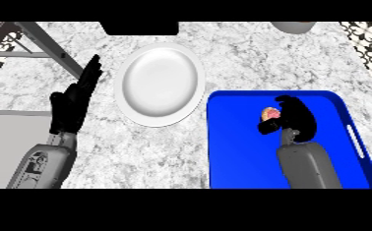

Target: Pick the cupcake from the tray and place it in the plate

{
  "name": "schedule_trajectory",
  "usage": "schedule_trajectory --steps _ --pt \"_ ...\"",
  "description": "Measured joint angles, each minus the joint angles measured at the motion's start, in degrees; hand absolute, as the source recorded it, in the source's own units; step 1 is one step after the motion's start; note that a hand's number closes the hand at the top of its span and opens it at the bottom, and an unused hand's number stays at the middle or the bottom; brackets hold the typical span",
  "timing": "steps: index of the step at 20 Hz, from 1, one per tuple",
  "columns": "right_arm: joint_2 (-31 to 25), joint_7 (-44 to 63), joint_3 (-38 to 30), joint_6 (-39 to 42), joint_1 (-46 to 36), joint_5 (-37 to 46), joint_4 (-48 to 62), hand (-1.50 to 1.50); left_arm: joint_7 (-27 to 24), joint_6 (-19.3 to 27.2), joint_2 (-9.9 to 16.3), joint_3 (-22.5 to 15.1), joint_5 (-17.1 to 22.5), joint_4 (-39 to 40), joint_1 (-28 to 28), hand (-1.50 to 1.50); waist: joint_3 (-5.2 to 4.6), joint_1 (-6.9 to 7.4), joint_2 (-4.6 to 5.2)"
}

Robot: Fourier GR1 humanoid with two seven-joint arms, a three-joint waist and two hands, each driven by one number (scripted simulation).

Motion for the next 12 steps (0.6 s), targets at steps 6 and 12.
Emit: schedule_trajectory --steps 6,12 --pt "-1.03 -1.46 -0.18 -0.72 1.51 2.83 -1.08 1.5 1.02 -2.45 -0.21 2.7 -0.64 0.78 -1.36 0.0 -0.05 -0.08 -0.05" --pt "-1.93 -4.1 0.65 -1.11 1.45 5.14 -1.68 1.5 0.5 -3.65 -1.21 4.16 -2.04 1.69 -1.74 0.0 -0.01 -0.11 -0.03"
